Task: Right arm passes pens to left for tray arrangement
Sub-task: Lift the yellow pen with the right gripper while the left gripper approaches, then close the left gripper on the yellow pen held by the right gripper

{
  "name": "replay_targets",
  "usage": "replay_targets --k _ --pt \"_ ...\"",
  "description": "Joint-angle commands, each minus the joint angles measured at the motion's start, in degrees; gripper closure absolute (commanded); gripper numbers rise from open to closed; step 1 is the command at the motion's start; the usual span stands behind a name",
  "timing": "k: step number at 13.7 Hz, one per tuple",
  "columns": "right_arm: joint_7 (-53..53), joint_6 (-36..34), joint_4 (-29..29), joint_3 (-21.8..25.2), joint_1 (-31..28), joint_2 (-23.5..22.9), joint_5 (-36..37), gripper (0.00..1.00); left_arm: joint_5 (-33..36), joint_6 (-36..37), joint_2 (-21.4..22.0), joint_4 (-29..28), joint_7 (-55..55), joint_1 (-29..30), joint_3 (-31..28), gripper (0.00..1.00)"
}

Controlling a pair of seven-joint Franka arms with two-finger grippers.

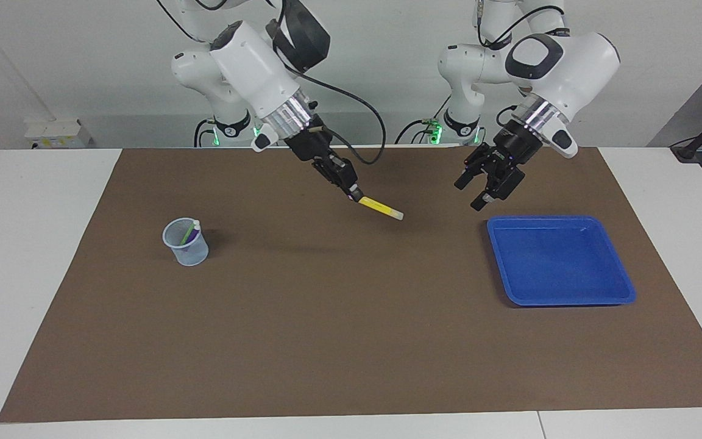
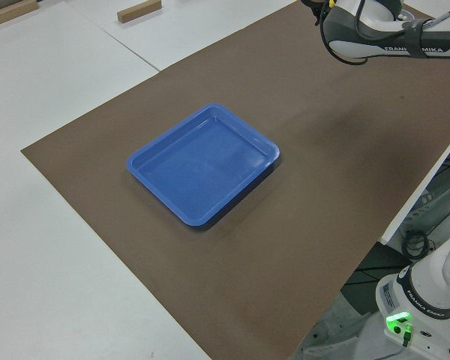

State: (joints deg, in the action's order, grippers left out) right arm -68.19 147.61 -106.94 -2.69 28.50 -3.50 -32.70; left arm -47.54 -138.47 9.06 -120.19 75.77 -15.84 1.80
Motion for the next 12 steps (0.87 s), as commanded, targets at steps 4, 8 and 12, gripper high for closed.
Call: replay_targets --k 4,8,12 --pt "-2.7 6.9 -3.2 0.1 3.1 1.4 -1.5 1.0 -1.2 -7.1 2.5 -4.7 8.1 -8.0 -0.7 0.0" --pt "-2.9 8.0 -4.1 0.2 3.8 1.5 -1.5 1.0 -1.2 -13.9 1.9 -5.3 13.0 -12.2 -0.7 0.0" --pt "-2.8 8.0 -4.2 0.2 3.8 1.5 -1.5 1.0 -1.2 -16.5 1.0 -5.3 12.8 -12.7 -0.6 0.01"
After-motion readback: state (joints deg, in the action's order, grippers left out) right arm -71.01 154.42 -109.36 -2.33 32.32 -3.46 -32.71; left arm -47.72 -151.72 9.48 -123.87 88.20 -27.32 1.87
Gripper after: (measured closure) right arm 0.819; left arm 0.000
